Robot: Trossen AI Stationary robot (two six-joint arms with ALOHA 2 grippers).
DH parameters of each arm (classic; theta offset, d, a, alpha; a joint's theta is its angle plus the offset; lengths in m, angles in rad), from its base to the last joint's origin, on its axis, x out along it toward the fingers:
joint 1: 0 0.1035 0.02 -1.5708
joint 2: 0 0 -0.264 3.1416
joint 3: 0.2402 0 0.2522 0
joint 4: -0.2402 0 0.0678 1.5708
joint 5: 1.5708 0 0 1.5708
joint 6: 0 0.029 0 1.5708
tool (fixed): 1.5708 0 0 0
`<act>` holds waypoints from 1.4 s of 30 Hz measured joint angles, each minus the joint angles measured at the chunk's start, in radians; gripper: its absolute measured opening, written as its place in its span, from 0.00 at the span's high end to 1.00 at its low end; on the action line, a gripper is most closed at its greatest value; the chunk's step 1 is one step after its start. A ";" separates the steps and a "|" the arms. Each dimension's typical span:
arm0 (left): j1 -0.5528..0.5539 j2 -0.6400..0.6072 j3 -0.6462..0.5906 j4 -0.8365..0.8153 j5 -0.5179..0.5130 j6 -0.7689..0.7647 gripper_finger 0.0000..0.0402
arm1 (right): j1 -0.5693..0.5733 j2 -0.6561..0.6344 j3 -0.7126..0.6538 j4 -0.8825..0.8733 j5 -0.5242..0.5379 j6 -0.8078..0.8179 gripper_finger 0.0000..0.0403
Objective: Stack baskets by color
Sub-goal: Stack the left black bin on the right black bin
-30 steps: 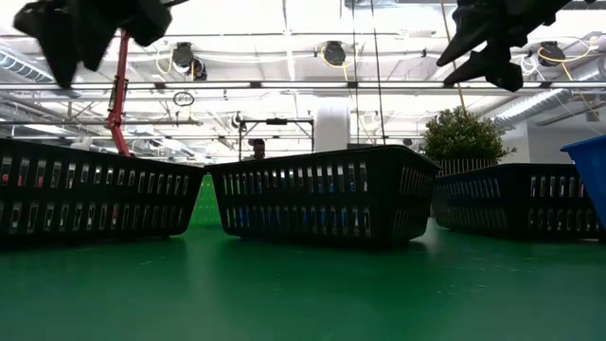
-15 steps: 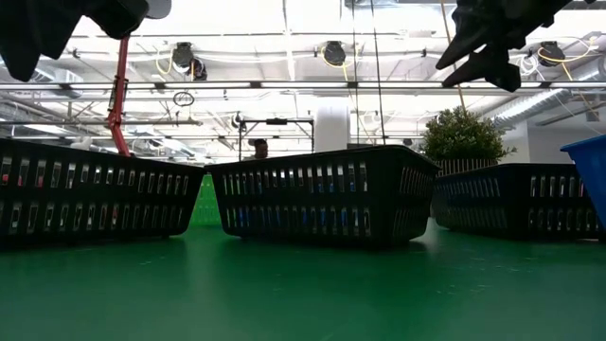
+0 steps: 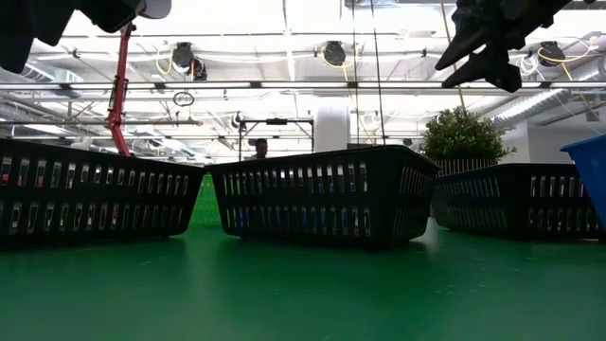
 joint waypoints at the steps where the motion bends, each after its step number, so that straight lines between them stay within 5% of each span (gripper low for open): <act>1: -0.001 0.000 0.000 0.005 0.000 -0.007 0.42 | 0.000 0.000 0.000 0.000 0.000 -0.004 0.65; 28: -0.056 -0.026 -0.005 0.003 -0.097 -0.157 0.42 | 0.000 0.000 0.000 -0.001 0.000 0.006 0.65; 35: -0.046 -0.024 -0.128 0.043 -0.106 -0.139 0.42 | 0.000 0.000 0.000 0.000 0.002 0.001 0.65; 42: -0.017 -0.024 -0.308 0.289 -0.107 -0.031 0.51 | 0.000 0.000 0.000 0.001 0.002 0.003 0.65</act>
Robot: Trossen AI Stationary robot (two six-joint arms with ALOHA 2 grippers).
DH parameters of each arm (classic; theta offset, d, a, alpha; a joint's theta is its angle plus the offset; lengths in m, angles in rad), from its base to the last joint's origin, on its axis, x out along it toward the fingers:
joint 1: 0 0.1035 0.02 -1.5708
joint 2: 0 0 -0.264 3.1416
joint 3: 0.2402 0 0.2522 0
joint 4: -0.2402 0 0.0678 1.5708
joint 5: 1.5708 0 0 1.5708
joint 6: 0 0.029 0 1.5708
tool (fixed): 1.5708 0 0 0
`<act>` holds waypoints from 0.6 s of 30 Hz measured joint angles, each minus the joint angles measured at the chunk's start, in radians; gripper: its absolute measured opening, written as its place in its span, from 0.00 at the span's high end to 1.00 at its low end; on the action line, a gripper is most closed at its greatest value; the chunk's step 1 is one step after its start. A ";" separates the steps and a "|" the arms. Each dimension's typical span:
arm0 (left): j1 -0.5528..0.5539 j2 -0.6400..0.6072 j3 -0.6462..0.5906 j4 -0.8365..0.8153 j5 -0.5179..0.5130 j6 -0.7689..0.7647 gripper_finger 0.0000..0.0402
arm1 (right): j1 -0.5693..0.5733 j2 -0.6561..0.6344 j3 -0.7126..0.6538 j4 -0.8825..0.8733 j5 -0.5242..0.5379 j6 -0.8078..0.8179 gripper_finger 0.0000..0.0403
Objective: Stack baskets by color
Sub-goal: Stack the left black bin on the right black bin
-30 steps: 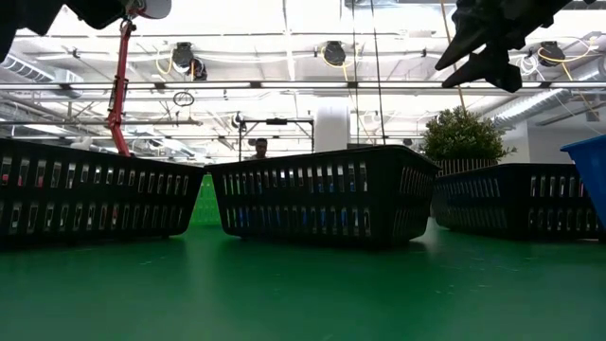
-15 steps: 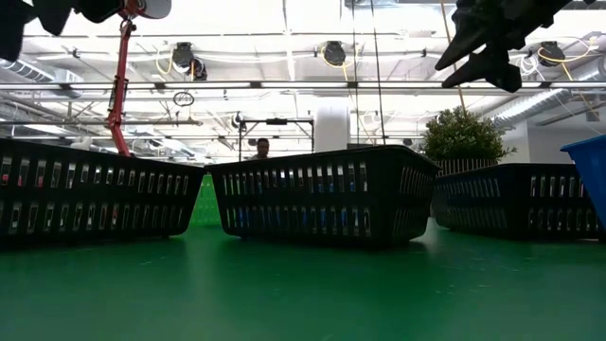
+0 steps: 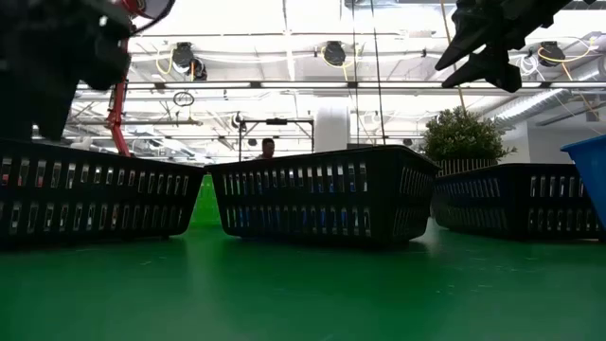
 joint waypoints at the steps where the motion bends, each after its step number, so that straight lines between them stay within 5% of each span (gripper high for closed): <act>1: 0.003 0.000 -0.025 0.025 -0.002 0.001 0.54 | 0.000 0.000 0.000 0.002 0.000 0.002 0.65; 11: 0.006 -0.011 -0.134 0.191 0.034 0.144 0.96 | 0.000 0.000 0.000 0.038 0.000 0.011 0.65; 18: 0.003 -0.120 -0.048 0.154 0.108 0.259 0.97 | 0.000 0.000 0.000 0.038 -0.001 0.112 0.65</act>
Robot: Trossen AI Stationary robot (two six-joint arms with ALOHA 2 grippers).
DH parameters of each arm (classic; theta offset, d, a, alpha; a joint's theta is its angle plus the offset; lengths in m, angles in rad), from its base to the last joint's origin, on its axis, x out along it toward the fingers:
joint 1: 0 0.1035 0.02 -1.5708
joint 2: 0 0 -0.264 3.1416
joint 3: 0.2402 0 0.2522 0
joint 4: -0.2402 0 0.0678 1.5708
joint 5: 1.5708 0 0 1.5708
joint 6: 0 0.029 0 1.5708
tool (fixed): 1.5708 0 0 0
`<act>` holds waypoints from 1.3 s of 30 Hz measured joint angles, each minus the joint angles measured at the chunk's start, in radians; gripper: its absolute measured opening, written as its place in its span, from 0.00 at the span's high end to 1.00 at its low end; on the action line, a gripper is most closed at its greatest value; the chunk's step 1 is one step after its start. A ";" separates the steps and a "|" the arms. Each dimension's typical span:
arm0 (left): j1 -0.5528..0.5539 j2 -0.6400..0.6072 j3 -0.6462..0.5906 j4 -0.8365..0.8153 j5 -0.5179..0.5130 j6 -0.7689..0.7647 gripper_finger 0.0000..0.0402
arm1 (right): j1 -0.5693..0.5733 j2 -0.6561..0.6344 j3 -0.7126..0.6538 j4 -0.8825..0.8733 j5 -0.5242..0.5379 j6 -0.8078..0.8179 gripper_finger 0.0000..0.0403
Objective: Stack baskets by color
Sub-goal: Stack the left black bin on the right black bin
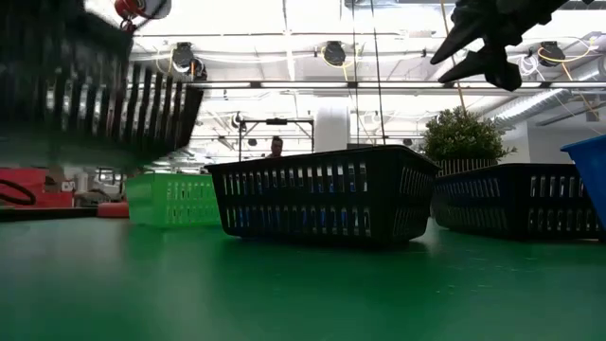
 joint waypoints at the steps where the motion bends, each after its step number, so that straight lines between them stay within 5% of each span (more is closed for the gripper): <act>1: 0.000 -0.024 0.020 -0.010 0.001 0.011 0.98 | 0.000 0.000 0.000 0.001 0.000 0.021 0.65; 8: 0.012 -0.153 0.200 -0.253 -0.081 0.074 0.98 | 0.000 0.001 0.000 0.078 0.027 0.131 0.65; 16: 0.159 -0.113 0.368 -0.490 -0.245 0.172 0.99 | 0.000 0.104 0.113 0.336 0.050 0.033 0.65; 28: 0.453 0.139 0.537 -0.479 -0.290 0.357 0.98 | 0.000 0.524 0.789 -0.149 -0.027 -0.458 0.65; 39: 0.550 0.305 0.667 -0.306 -0.289 0.429 0.98 | 0.000 0.637 0.900 -0.320 -0.105 -0.602 0.65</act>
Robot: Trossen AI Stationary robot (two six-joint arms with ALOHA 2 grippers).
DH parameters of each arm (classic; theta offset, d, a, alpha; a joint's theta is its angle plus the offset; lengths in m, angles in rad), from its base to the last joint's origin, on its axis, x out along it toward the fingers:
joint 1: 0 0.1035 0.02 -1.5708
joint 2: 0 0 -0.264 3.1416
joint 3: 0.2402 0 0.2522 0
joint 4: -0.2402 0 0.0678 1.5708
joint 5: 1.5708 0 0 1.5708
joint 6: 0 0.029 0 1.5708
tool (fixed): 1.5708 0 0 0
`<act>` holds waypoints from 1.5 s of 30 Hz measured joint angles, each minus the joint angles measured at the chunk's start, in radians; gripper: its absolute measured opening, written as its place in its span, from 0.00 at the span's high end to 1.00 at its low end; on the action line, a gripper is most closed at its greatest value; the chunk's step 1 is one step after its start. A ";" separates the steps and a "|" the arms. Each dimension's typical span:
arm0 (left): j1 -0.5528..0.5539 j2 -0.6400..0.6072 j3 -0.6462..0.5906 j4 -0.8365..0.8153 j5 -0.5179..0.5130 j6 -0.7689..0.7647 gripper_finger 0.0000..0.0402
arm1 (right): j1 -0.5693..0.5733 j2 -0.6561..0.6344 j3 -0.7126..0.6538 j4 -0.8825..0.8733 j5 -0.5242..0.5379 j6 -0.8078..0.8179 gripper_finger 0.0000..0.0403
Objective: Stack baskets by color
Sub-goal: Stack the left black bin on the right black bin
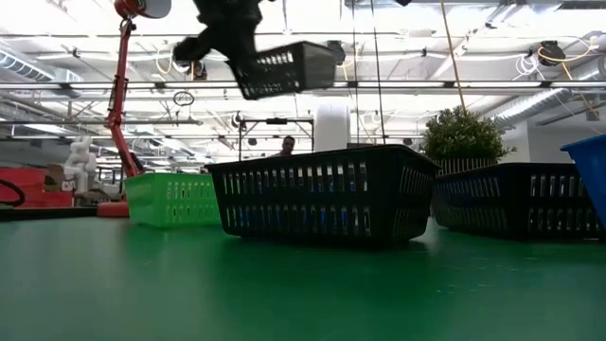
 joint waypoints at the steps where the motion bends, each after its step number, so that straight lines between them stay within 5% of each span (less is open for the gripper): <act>1: 0.002 0.009 0.000 0.026 0.006 0.005 0.98 | 0.000 0.003 0.000 -0.004 0.009 -0.031 0.65; 7: 0.001 0.045 0.000 0.089 0.036 0.015 0.98 | -0.008 0.048 0.000 -0.035 0.137 -0.200 0.62; 13: 0.001 0.042 0.001 0.105 0.037 -0.021 0.98 | -0.051 0.120 0.000 -0.079 0.055 -0.222 0.58; 27: -0.006 0.041 0.001 0.106 0.062 -0.063 0.98 | -0.107 0.162 -0.020 -0.023 0.041 -0.298 0.58; 32: -0.007 0.041 0.001 0.106 0.063 -0.088 0.98 | -0.133 0.164 -0.076 -0.010 -0.071 -0.294 0.58; 45: -0.007 0.041 0.001 0.106 0.086 -0.114 0.98 | -0.138 0.164 -0.102 0.070 -0.081 -0.324 0.75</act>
